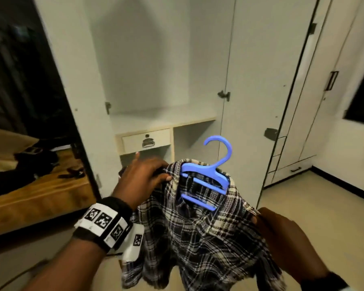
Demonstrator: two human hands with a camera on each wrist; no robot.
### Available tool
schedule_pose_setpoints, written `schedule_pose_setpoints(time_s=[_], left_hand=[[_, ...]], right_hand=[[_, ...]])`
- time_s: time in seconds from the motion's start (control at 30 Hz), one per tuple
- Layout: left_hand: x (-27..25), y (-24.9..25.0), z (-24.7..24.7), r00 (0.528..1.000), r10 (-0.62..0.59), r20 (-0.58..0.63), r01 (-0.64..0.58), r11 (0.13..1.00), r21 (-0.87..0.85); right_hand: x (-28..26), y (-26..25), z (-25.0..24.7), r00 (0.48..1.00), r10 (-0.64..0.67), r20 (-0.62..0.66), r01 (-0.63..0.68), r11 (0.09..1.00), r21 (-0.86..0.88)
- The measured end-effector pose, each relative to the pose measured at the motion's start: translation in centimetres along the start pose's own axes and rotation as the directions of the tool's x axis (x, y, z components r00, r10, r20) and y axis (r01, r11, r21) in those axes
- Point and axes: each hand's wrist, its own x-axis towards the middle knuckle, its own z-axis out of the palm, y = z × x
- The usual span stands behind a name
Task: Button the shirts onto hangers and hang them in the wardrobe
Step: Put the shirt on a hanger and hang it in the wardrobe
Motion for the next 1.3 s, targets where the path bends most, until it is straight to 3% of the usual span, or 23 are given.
schedule_pose_setpoints(time_s=[0.1,0.17,0.27,0.4,0.5,0.57,0.7,0.8,0.9,1.03,1.17,1.3], left_hand=[[6.1,0.0,2.9,0.999,0.022,0.026,-0.021,0.999,-0.042],[9.1,-1.0,4.5,0.999,0.028,0.041,-0.025,0.997,-0.075],[15.2,-4.1,6.4,0.996,0.086,-0.039,-0.09,0.992,-0.09],[23.3,-6.8,6.9,1.0,-0.004,-0.018,0.003,0.997,-0.074],[30.6,-8.7,6.4,0.999,-0.019,-0.037,0.015,0.993,-0.117],[34.7,-9.4,6.2,0.999,0.01,-0.045,-0.014,0.995,-0.094],[44.5,-11.0,5.3,0.974,0.007,-0.227,-0.047,0.984,-0.171],[50.0,-12.1,5.5,0.925,-0.088,-0.37,-0.03,0.953,-0.302],[53.9,-11.9,7.2,0.95,0.009,-0.312,-0.096,0.96,-0.265],[57.9,-11.7,11.1,0.948,0.131,-0.289,-0.191,0.964,-0.187],[62.4,-11.8,13.2,0.945,0.072,-0.32,-0.139,0.972,-0.192],[67.8,-12.6,14.2,0.962,0.027,-0.27,-0.053,0.994,-0.091]], right_hand=[[2.8,1.3,-1.3,0.984,0.178,0.016,-0.179,0.981,0.074],[5.2,1.0,-1.9,0.981,0.188,0.043,-0.188,0.982,-0.001],[11.2,-0.3,-3.1,0.972,0.217,0.091,-0.191,0.953,-0.234],[18.7,-2.8,-4.9,0.973,0.226,0.054,-0.197,0.925,-0.325],[25.5,-2.1,-6.0,0.976,0.177,-0.127,-0.197,0.965,-0.17],[29.0,-1.1,-6.4,0.952,0.151,-0.267,-0.162,0.987,-0.02],[37.9,-4.3,-10.7,0.934,0.101,-0.342,-0.123,0.991,-0.044],[44.7,-5.7,-13.9,0.925,0.099,-0.367,-0.131,0.99,-0.062],[52.3,-6.3,-16.8,0.884,0.025,-0.467,-0.088,0.99,-0.114],[63.6,-8.9,-22.3,0.852,-0.088,-0.516,0.016,0.99,-0.142],[72.8,-13.9,-27.1,0.84,-0.151,-0.52,0.092,0.986,-0.138],[78.3,-18.4,-30.6,0.773,-0.229,-0.592,0.123,0.969,-0.215]])
